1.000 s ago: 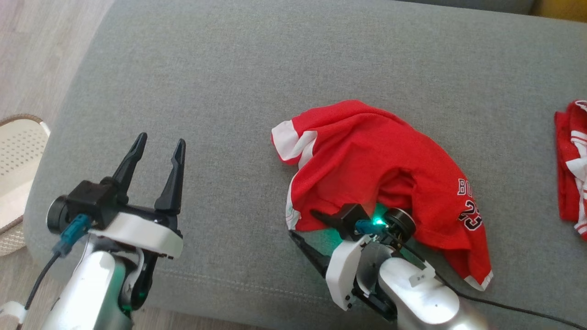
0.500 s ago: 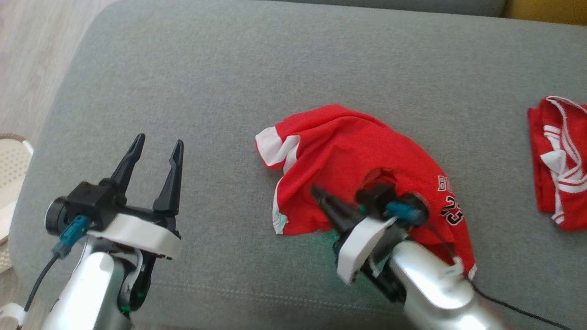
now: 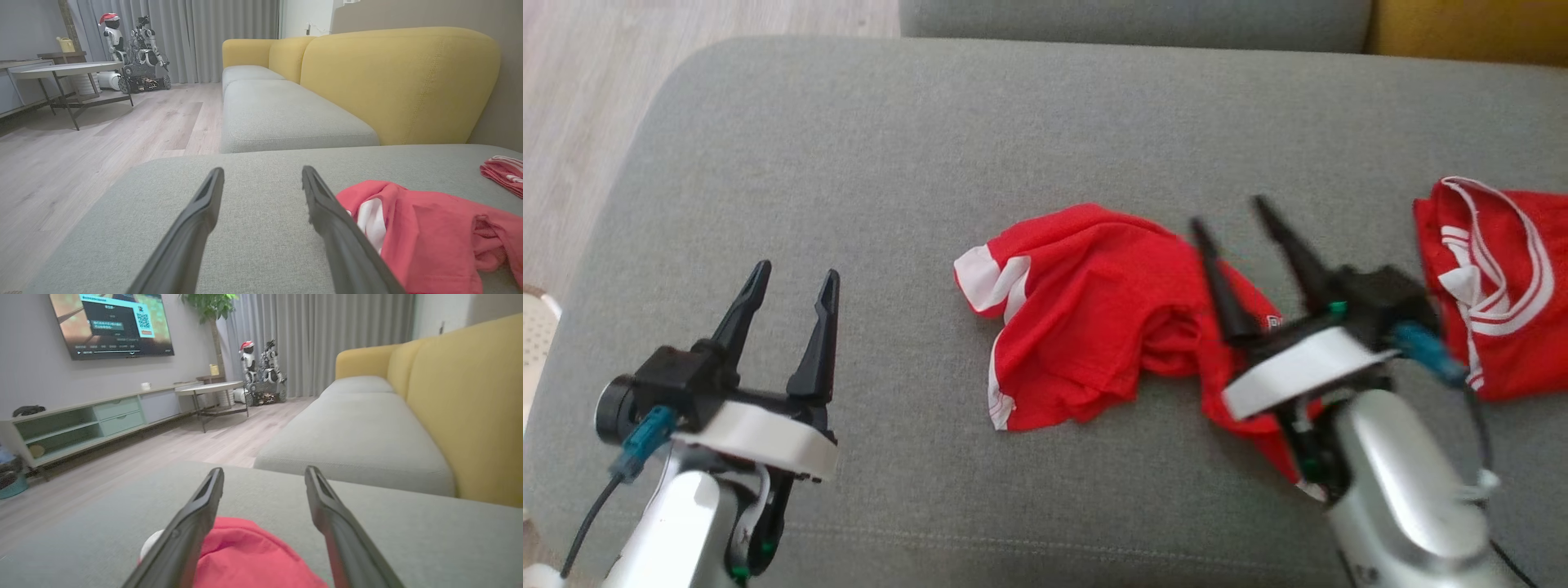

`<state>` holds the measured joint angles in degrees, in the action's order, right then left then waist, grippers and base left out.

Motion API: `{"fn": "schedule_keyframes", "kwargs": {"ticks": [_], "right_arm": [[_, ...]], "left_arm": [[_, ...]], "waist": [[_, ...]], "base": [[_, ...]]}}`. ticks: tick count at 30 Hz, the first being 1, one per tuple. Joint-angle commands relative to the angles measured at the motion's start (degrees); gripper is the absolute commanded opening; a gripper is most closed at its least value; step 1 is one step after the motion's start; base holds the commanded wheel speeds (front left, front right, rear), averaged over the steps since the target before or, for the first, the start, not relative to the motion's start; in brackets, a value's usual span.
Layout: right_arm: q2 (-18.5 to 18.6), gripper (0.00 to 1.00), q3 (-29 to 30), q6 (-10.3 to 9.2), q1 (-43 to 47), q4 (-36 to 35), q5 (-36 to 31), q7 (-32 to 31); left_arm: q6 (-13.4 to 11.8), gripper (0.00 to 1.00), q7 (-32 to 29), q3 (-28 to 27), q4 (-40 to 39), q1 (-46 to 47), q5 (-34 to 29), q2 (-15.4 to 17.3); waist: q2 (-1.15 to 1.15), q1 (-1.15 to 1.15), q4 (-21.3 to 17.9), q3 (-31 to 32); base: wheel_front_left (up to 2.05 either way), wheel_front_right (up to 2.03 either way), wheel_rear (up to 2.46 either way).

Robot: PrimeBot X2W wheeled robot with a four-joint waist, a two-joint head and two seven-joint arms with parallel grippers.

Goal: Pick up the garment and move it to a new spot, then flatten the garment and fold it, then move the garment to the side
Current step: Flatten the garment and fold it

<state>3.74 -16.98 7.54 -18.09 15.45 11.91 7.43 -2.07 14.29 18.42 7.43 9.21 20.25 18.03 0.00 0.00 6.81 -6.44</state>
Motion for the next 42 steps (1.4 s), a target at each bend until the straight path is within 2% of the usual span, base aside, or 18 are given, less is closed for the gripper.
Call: {"fn": "schedule_keyframes", "kwargs": {"ticks": [1,8,15,23,42], "right_arm": [[-0.86,1.0,1.31,-0.05,0.58,-4.3,-1.49,-0.98],[-0.86,1.0,10.48,-0.05,9.28,-15.08,-4.9,-6.05],[-0.86,1.0,14.08,-0.05,17.55,-20.87,-5.06,-9.88],[-0.86,1.0,15.66,-0.05,21.29,-23.49,-4.34,-11.3],[-0.86,1.0,15.62,-0.05,21.0,-23.71,-4.34,-11.76]], "left_arm": [[-0.51,1.0,0.18,-2.51,-2.24,1.29,-0.15,1.94],[-1.05,1.0,-0.78,-2.12,-3.19,-0.6,-0.21,2.78],[-1.76,1.0,-1.92,-1.76,-4.04,-2.7,-0.15,3.49],[-2.49,1.0,-3.46,-1.4,-5.53,-4.42,-0.01,4.25],[-2.96,1.0,-3.92,-0.94,-6.33,-3.89,0.32,4.97]], "waist": [[0.0,0.0,-0.33,0.56],[0.0,0.0,-0.71,2.6],[0.0,0.0,-0.91,5.23],[0.0,0.0,-1.28,6.61],[0.0,0.0,-1.18,5.82]], "base": [[0.0,0.0,0.0],[0.0,0.0,0.0],[0.0,0.0,0.0],[0.0,0.0,0.0],[0.0,0.0,0.0]]}}
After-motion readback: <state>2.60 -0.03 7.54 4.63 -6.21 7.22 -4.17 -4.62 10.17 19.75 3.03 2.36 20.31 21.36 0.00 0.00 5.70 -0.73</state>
